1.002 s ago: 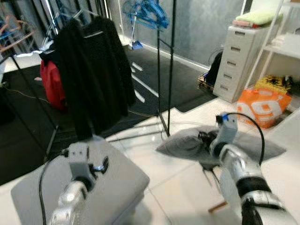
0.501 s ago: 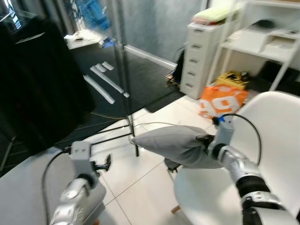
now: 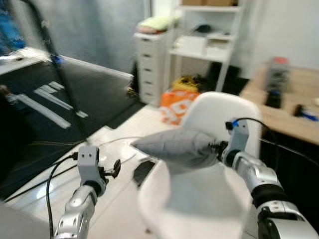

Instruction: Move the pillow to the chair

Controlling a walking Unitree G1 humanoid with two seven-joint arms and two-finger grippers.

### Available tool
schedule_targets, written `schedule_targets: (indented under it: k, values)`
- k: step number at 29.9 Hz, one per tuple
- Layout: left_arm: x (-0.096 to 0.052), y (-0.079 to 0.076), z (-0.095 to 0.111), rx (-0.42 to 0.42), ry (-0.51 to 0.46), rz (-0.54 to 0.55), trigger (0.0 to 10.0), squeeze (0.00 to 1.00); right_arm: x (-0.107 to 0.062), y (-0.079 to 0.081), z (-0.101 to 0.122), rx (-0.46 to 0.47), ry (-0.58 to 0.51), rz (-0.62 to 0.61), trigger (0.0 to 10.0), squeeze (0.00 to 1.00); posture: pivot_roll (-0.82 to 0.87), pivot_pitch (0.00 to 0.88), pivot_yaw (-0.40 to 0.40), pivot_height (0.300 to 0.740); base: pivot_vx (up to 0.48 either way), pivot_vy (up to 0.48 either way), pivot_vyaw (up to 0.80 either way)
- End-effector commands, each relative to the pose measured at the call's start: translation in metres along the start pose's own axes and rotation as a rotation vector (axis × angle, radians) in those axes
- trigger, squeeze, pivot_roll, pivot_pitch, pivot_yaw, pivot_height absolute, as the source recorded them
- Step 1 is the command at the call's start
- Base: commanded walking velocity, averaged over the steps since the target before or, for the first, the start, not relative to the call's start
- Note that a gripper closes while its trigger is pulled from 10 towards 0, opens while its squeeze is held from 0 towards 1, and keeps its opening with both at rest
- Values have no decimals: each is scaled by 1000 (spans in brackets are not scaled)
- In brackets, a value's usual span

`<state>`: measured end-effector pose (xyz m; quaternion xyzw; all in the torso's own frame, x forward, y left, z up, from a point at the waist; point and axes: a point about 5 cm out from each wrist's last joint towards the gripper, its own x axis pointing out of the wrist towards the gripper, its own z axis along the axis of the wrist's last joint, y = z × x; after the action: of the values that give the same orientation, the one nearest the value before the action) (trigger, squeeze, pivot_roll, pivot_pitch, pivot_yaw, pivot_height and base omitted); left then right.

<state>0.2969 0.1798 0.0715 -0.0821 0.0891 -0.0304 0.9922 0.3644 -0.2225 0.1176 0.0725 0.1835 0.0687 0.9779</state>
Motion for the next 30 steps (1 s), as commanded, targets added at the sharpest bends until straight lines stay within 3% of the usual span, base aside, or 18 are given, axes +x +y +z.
schedule_targets:
  k: [1, 2, 8, 11, 17, 26, 30]
  values:
    - [0, 0, 0, -10, 3, -1, 10000, 0, -1, -3, 3, -78, 28, -35, 10000, 0, -263, 0, 30, 740, 0, 0, -756]
    - [0, -1, 1, -11, 0, -5, 10000, 0, -1, -6, -3, -114, 73, -58, 10000, 0, -264, 0, 30, 740, 0, 0, -738]
    - [0, -2, 2, -10, -3, -14, 10000, 0, -2, -12, -10, -112, 127, -112, 10000, 0, -261, 5, 31, 740, 0, 0, -731]
    - [0, -2, 3, -8, -4, -17, 10000, 0, -3, -14, -10, -106, 120, -130, 10000, 0, -261, 6, 31, 740, 0, 0, -725]
    - [0, -2, 3, -5, -4, -20, 10000, 0, -4, -18, -10, -160, 108, -159, 10000, 0, -260, 9, 32, 740, 0, 0, 0]
    - [0, -5, 5, -5, -7, -28, 10000, 0, 0, -4, -26, -259, 162, -76, 10000, 0, -258, 14, 37, 730, 0, 0, 0]
    - [-2, -4, 7, 4, -8, -32, 10000, 0, 1, 10, -25, -308, 158, 56, 10000, 0, -253, 26, 41, 715, 0, 0, 0]
